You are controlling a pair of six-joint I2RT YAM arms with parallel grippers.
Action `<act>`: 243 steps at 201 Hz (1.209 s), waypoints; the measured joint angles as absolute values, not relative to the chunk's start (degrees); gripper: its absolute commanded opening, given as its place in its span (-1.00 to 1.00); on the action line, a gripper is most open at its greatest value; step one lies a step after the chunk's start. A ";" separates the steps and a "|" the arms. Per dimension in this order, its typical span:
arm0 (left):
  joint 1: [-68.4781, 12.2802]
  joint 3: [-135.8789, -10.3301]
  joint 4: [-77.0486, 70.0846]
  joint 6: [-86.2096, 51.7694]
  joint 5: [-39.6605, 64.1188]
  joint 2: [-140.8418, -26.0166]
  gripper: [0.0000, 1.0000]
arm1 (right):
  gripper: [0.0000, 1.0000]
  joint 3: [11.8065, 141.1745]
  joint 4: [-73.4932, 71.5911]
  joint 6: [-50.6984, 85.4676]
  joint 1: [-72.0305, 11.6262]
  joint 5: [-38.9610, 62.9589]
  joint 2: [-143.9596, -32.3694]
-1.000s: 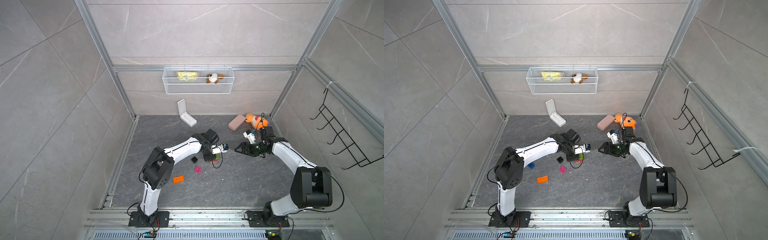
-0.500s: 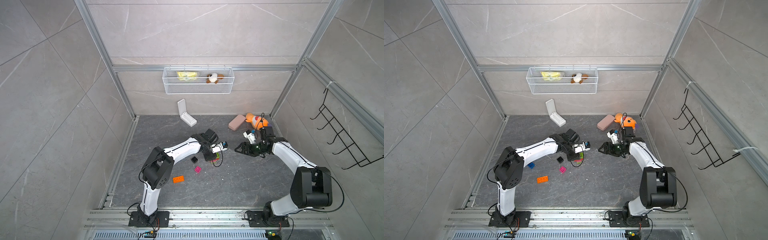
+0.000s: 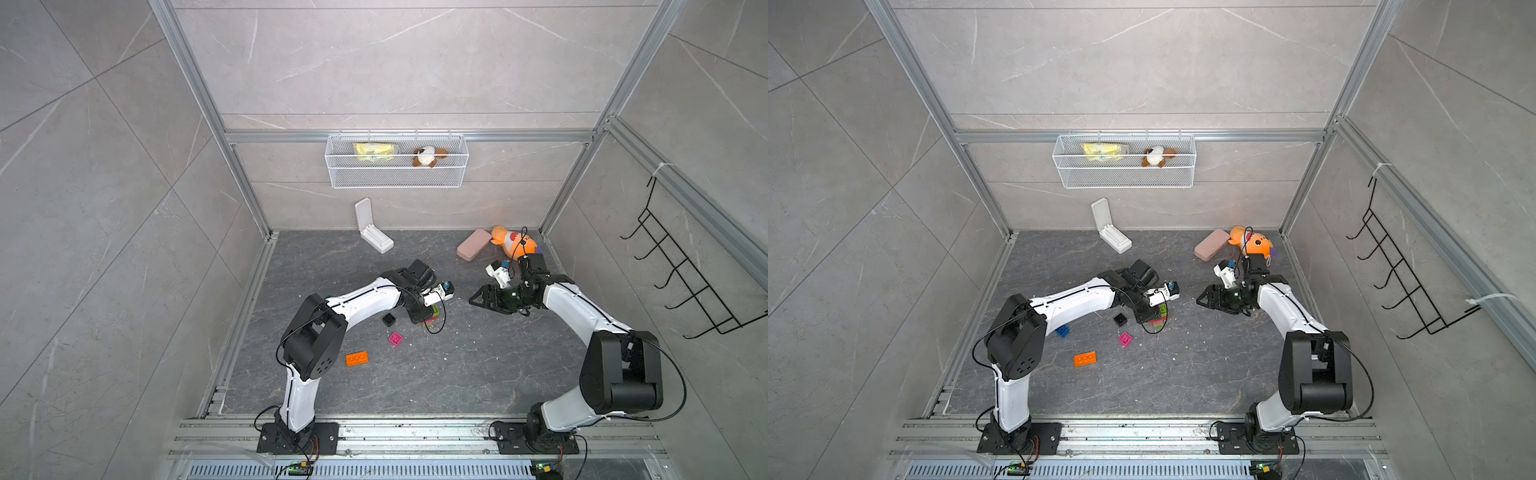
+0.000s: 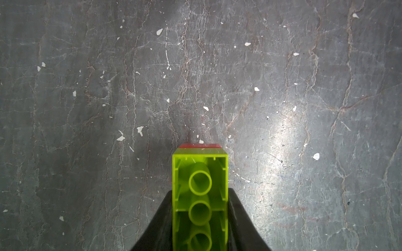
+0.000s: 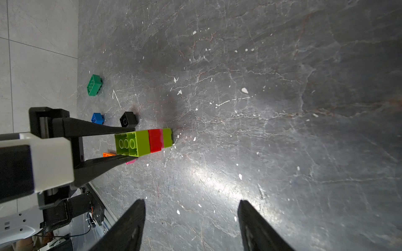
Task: Assemble a carrot with lego
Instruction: Assemble the lego brick with the lego brick.
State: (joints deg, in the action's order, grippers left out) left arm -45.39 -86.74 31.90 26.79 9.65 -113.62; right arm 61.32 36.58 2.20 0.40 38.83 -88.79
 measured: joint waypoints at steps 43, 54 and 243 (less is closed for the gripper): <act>-45.52 -88.36 33.28 25.93 9.41 -114.85 -0.49 | 0.41 61.32 36.58 2.20 0.40 38.85 -88.84; -45.58 -89.06 33.61 25.96 9.21 -115.37 -0.49 | 0.41 61.32 36.58 2.20 0.40 38.83 -88.84; -42.19 -91.70 40.64 34.92 7.99 -116.36 0.29 | 0.40 61.32 36.58 2.20 0.40 38.85 -89.95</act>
